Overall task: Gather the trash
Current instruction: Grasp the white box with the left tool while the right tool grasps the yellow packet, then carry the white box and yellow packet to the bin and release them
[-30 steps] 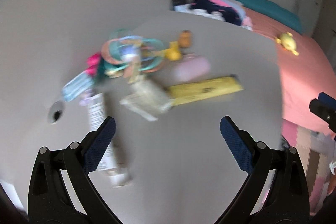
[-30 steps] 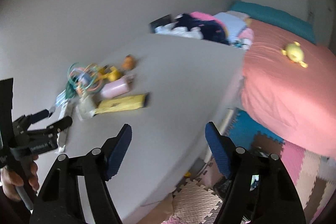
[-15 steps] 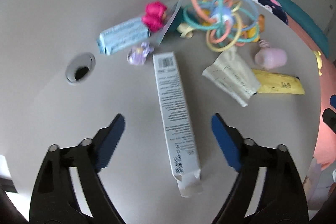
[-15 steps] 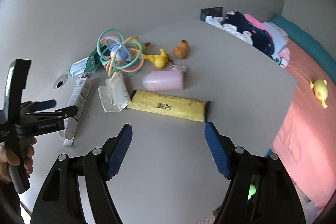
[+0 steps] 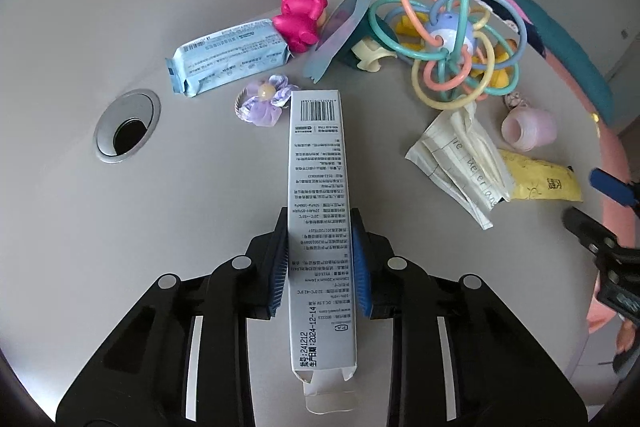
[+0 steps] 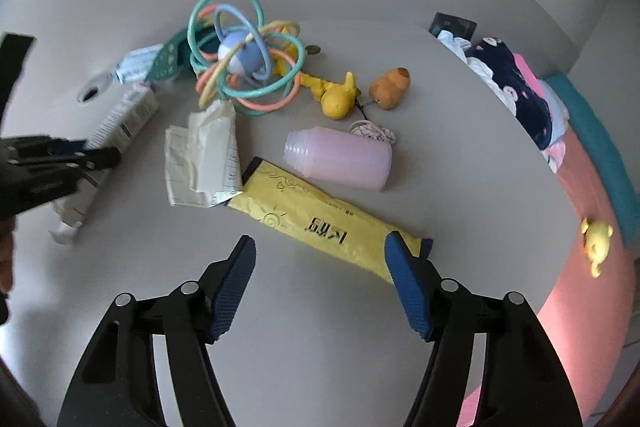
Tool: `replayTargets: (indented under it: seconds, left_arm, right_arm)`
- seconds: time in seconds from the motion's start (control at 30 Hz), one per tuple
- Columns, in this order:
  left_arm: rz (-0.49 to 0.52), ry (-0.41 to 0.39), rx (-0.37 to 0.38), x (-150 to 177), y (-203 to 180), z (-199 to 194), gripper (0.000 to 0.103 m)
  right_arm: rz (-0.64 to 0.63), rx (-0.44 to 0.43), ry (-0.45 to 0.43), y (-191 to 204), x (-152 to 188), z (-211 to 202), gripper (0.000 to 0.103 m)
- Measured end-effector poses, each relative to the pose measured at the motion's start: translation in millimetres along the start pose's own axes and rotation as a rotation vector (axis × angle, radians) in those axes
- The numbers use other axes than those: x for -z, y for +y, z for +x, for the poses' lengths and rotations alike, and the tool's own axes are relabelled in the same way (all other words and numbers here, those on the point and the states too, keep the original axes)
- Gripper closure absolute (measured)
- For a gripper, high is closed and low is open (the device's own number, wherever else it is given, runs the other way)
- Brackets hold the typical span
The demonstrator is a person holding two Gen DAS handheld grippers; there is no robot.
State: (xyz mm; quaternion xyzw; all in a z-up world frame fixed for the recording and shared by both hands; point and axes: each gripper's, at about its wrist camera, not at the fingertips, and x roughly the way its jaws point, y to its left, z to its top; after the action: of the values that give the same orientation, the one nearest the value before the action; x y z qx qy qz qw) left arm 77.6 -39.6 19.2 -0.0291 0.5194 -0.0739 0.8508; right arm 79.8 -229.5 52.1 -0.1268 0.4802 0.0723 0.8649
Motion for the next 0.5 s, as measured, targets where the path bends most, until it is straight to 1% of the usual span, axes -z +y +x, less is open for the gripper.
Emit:
replayTargets:
  seconds: [0.13, 0.2, 0.27, 0.3, 0.33, 0.37, 0.43, 0.5]
  left_arm:
    - [0.012, -0.001, 0.007, 1, 6, 0, 0.075]
    - [0.014, -0.002, 0.011, 2, 10, 0, 0.075]
    - [0.014, -0.002, 0.012, -3, 7, 1, 0.075]
    - [0.013, -0.002, 0.012, -2, 6, 1, 0.075]
    - [0.013, -0.003, 0.013, -1, 5, 0, 0.075]
    - [0.011, -0.004, 0.015, 0, 4, -1, 0.075]
    - [0.014, -0.003, 0.017, 3, 4, -3, 0.075]
    - [0.022, -0.002, 0.017, 6, 3, -4, 0.075]
  right_arm:
    - [0.018, -0.007, 0.051, -7, -5, 22, 0.043]
    - [0.034, -0.001, 0.079, -11, -6, 31, 0.05]
    - [0.035, 0.007, 0.079, -13, -7, 35, 0.05]
    - [0.038, 0.008, 0.084, -13, -8, 36, 0.057]
    - [0.039, 0.016, 0.092, -14, -8, 35, 0.066]
    - [0.047, 0.015, 0.097, -16, -8, 34, 0.071]
    - [0.068, -0.019, 0.107, -20, -5, 30, 0.088]
    - [0.094, -0.058, 0.11, -23, -1, 26, 0.094]
